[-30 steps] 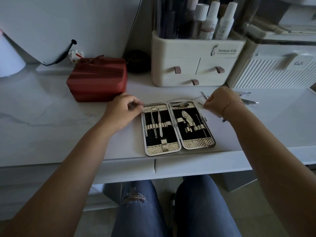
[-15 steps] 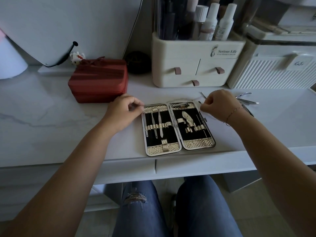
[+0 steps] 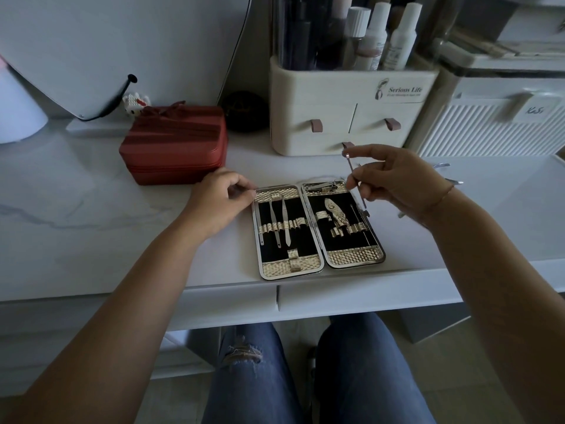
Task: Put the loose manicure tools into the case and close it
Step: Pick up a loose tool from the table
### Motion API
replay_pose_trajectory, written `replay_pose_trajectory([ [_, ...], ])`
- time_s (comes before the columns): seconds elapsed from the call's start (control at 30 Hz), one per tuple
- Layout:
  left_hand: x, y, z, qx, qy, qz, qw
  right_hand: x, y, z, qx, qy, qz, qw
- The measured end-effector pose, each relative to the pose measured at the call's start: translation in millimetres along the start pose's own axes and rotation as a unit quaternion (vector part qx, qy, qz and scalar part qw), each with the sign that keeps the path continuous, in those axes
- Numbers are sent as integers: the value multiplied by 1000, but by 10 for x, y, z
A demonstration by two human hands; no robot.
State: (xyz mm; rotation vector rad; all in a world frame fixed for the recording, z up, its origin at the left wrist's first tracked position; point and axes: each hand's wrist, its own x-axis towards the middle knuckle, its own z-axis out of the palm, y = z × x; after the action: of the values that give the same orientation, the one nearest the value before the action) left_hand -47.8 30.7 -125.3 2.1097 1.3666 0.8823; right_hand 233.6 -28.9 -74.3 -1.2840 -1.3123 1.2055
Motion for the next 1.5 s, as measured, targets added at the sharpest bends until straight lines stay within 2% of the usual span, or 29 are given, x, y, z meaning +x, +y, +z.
replay_pose_trajectory([
  [0.13, 3, -5, 3, -3, 1, 1, 1000, -5, -22, 23, 27, -25, 3, 999],
  [0.27, 6, -19, 3, -6, 2, 2, 1000, 20, 10, 18, 16, 3, 12, 1000],
  [0.5, 10, -34, 12, -9, 5, 5, 1000, 53, 166, -21, -96, 52, 9, 994],
  [0.8, 12, -52, 13, -13, 1, 7, 1000, 72, 177, -10, -103, 34, 25, 994],
  [0.97, 17, -68, 16, -19, 0, 6, 1000, 29, 144, -33, -213, 25, 18, 977],
  [1.1, 14, -80, 14, -16, -2, 5, 1000, -48, 148, 12, -360, 14, 1, 933],
  [1.17, 5, -104, 22, -19, -4, 7, 1000, -115, 179, 27, -384, 32, -27, 922],
  [1.23, 4, -130, 29, -19, 2, 15, 1000, -187, 205, 0, -362, 63, -61, 928],
  [1.3, 13, -136, 29, -22, 6, 21, 1000, -203, 196, -104, -306, 145, -76, 938],
  [1.4, 28, -126, 24, -26, 0, 21, 999, -132, 149, -336, -305, 264, -66, 913],
  [1.5, 29, -118, 20, -26, -4, 17, 1000, 0, 152, -400, -392, 235, -21, 889],
])
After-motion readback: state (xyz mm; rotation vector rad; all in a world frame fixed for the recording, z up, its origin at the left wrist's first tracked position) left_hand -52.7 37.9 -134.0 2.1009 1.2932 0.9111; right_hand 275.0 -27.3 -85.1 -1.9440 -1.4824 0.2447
